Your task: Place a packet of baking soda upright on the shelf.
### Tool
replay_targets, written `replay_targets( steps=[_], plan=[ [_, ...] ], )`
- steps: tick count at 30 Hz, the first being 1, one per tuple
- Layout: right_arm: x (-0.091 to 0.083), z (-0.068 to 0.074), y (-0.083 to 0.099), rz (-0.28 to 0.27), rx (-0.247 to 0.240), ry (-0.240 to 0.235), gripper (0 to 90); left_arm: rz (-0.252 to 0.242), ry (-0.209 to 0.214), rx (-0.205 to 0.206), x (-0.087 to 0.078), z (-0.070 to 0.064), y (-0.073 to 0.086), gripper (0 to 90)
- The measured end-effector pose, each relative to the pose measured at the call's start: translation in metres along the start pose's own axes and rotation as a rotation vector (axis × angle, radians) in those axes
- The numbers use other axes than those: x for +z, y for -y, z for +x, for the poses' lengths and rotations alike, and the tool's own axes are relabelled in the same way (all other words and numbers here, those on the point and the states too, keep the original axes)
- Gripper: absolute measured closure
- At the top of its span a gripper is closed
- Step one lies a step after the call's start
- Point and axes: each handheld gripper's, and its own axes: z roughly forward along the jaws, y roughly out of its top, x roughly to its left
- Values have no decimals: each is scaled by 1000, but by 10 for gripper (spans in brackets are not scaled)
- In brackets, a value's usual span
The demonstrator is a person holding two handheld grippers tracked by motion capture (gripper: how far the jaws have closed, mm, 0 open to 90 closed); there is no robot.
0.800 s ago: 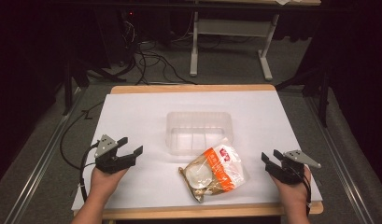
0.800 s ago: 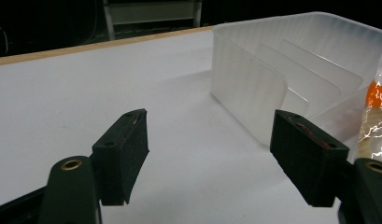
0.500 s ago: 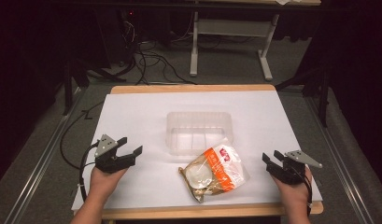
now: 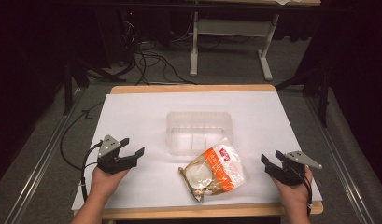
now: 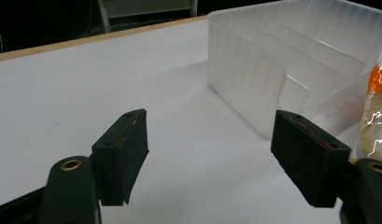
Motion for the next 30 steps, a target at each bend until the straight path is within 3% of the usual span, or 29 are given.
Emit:
replay_targets(
  steps=[12,16,23,30],
  plan=[
    [-13,10,-2,-70,-32,-43,383,9,8,5,1,0,0,277],
    [-16,14,-3,-71,-22,-58,332,12,9,11,1,-1,0,277],
    [-23,30,-4,-66,-7,-108,284,14,10,12,2,-1,0,277],
    [-24,52,-4,-63,-46,-163,272,18,10,23,2,-2,0,277]
  ],
)
